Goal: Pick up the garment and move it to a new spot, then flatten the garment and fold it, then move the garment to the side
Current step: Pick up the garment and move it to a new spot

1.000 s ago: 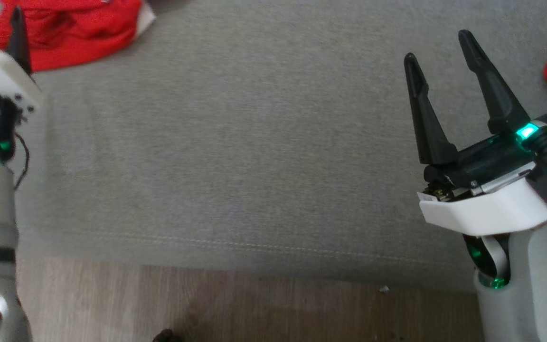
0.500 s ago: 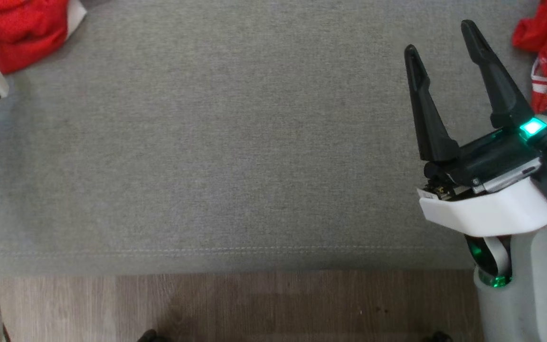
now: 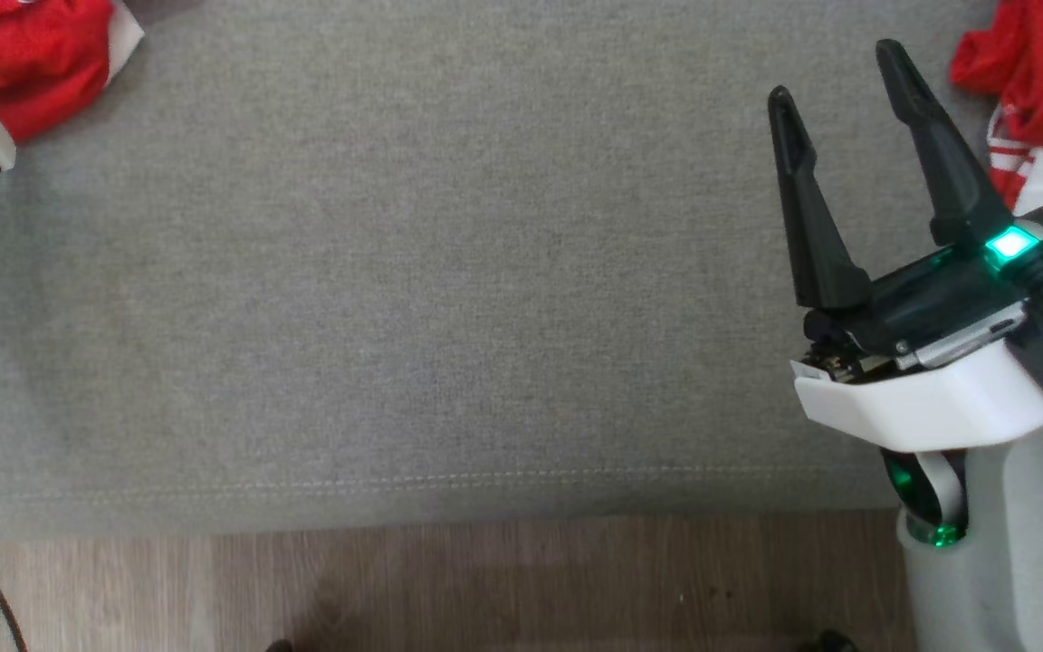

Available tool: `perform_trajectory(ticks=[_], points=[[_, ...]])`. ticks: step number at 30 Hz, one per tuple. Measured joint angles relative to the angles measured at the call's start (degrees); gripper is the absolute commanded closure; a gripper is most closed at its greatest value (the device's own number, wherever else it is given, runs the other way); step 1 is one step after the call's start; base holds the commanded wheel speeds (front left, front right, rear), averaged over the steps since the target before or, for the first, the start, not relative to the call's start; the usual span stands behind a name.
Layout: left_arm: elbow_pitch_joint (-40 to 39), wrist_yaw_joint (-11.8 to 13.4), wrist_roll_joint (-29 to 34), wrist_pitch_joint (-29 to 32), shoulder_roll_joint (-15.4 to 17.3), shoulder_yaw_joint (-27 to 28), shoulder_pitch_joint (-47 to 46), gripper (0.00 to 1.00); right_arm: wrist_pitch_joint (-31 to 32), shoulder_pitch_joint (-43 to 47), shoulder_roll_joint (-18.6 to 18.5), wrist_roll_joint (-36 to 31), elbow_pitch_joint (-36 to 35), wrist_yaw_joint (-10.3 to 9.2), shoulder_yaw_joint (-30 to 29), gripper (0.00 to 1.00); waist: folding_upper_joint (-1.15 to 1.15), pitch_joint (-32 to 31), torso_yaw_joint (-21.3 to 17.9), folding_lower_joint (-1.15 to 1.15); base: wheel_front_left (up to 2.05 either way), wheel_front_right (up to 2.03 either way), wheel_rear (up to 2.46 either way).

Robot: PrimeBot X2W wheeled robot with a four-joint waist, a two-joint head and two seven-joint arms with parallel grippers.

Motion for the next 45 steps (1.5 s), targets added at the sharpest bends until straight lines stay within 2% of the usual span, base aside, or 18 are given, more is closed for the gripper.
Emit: perform_trajectory(ticks=[8, 16, 21, 28, 30, 32, 36, 40, 44, 45], points=[[-1.8, -2.5, 0.0, -7.4, -1.0, -1.7, 0.4, 1.0, -2.1, 0.2, 0.9, 0.6, 3.3, 0.0, -0.2, 0.0, 0.0, -5.4, -0.1, 0.0, 0.0, 0.0, 0.0], [-7.6, -4.3, -1.1, -9.3, -3.2, -5.0, 4.5, 1.0, -4.2, 2.4, 1.8, 2.2, 7.1, 0.0, -1.0, 0.0, 0.0, -12.6, 0.4, 0.0, 0.0, 0.0, 0.0], [-15.1, -4.5, -3.4, -6.3, -6.2, -8.5, 8.7, 1.0, -5.1, 3.9, 2.2, 2.8, 9.0, 0.0, -1.6, 0.0, 0.0, -17.5, 0.5, -0.01, 0.0, 0.0, 0.0], [-34.0, -4.5, -8.8, 2.4, -11.0, -13.7, 16.7, 1.0, -6.4, 4.9, 2.5, 4.3, 10.1, 0.0, -1.6, 0.0, 0.0, -21.4, -0.4, -0.01, 0.0, 0.0, 0.0], [-39.4, -4.3, -10.8, 5.2, -13.1, -13.8, 19.1, 1.0, -6.9, 4.9, 2.5, 5.1, 10.1, 0.0, -1.6, 0.0, 0.0, -21.6, -1.1, -0.01, 0.0, 0.0, 0.0], [-44.6, -2.8, -12.4, 7.5, -15.2, -14.5, 21.3, 1.0, -7.1, 4.9, 2.5, 5.7, 10.1, 0.0, -1.6, 0.0, 0.0, -21.5, -1.9, -0.01, 0.0, 0.0, 0.0], [-52.4, 0.3, -13.5, 9.7, -16.8, -16.3, 24.6, 1.0, -7.8, 4.9, 2.5, 6.1, 10.1, 0.0, -1.8, 0.0, 0.0, -20.4, -3.6, -0.01, 0.0, 0.0, 0.0], [-52.2, 2.4, -11.3, 9.4, -16.0, -16.9, 27.4, 1.0, -8.5, 4.5, 2.6, 6.3, 10.1, 0.0, -1.7, 0.0, 0.0, -18.7, -5.5, -0.01, 0.0, 0.0, 0.0], [-47.1, 2.8, -6.7, 7.7, -11.7, -18.8, 31.4, 1.0, -9.0, 3.9, 2.6, 6.3, 10.5, 0.0, -1.7, 0.0, 0.0, -17.3, -7.3, -0.01, 0.0, 0.0, 0.0], [-47.1, 2.8, -6.7, 7.7, -11.7, -18.8, 31.4, 1.0, -9.0, 3.9, 2.6, 6.3, 10.5, 0.0, -1.7, 0.0, 0.0, -17.3, -7.3, -0.01, 0.0, 0.0, 0.0]])
